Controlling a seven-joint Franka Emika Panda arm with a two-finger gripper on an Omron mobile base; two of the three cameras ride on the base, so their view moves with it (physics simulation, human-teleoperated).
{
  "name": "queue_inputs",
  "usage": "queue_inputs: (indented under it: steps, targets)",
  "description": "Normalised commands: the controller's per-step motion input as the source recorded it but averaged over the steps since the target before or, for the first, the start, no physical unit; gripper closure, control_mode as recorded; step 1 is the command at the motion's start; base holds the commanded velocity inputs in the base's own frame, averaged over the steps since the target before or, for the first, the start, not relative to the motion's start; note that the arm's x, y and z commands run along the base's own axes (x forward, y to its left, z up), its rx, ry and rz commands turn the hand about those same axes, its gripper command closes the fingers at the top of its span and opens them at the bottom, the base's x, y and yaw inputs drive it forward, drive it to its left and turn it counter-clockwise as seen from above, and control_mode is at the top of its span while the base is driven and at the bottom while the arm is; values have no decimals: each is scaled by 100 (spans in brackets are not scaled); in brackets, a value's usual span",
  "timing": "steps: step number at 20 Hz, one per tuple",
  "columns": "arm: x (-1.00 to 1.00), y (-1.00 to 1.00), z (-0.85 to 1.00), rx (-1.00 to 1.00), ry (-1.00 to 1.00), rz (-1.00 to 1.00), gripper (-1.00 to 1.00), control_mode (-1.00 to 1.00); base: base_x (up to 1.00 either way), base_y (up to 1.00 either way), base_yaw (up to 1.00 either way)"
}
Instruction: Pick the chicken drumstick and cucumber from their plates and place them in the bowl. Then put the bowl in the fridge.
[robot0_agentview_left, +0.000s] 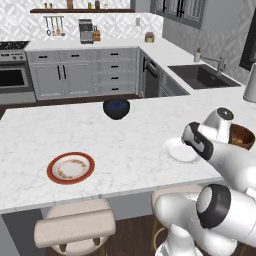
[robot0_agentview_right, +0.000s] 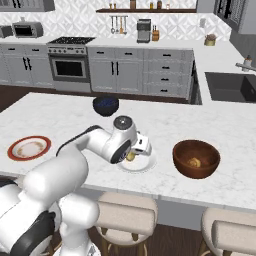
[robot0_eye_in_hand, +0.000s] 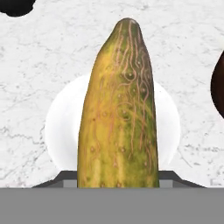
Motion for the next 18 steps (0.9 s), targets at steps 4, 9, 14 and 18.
queue_inputs:
  steps: [4,9,14,18]
  targets:
    - [-9,-42,67,-13,-1,-9,100,-100,0,0,0]
    - [0,-71,50,-14,0,-11,100,-100,0,0,0]
    - [1,-92,29,-4,0,-11,100,-100,0,0,0]
    - [0,-94,28,0,0,-11,100,-100,0,0,0]
